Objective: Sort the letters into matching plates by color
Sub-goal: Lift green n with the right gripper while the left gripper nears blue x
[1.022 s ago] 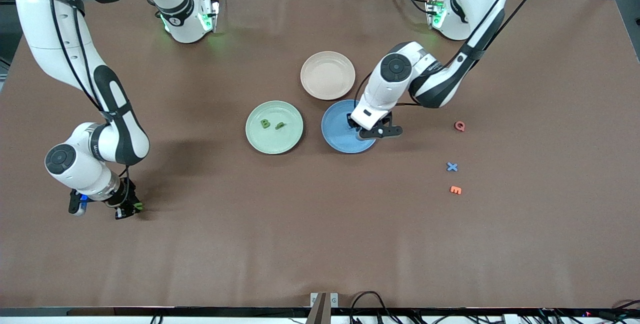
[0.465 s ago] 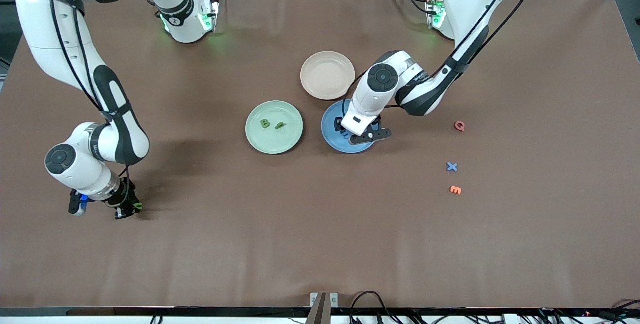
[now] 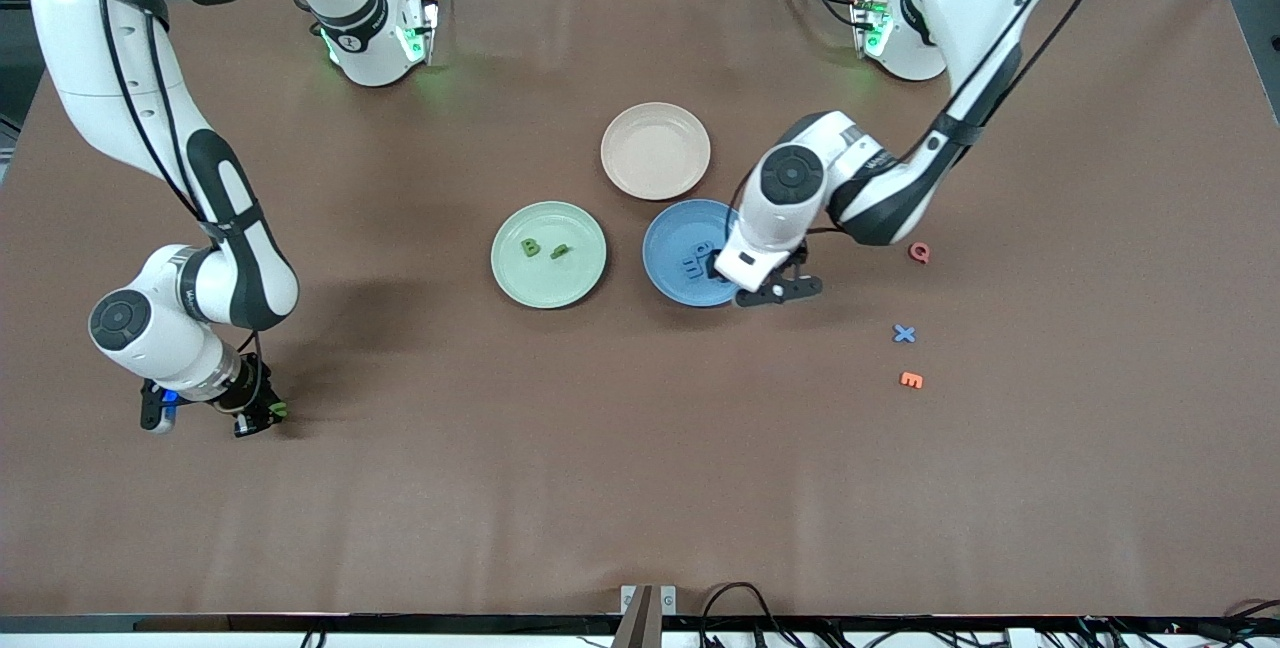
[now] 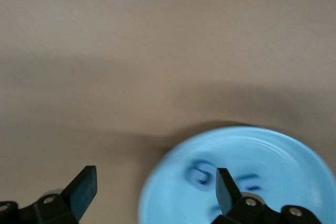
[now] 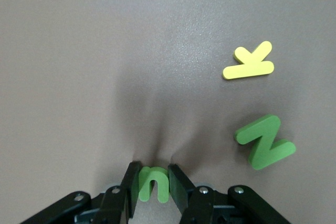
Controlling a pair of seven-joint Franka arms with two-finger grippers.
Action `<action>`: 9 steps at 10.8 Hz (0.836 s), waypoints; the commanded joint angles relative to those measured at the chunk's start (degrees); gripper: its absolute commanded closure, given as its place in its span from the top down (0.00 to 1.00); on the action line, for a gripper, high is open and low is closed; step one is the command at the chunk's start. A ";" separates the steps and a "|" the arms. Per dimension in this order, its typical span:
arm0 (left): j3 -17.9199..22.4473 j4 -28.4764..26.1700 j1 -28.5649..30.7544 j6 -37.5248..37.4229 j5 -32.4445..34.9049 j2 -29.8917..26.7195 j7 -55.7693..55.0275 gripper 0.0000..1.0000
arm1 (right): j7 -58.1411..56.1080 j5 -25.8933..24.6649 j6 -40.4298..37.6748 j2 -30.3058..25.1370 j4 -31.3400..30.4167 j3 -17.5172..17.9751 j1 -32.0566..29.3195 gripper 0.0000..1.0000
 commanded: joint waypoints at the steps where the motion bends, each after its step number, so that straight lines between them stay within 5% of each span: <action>1: -0.30 -1.30 6.29 -3.03 1.52 -1.32 10.55 1.00 | -7.93 0.42 -5.42 -3.30 -1.06 0.03 0.39 0.24; 5: -1.17 -4.19 12.00 -2.86 10.90 -1.76 12.78 1.00 | -19.71 0.51 -8.87 -4.89 -0.97 1.08 0.83 0.24; 9: -0.83 -10.16 17.63 3.62 11.10 -3.78 14.62 1.00 | -31.58 0.15 -13.35 -7.44 -0.97 2.48 2.23 0.24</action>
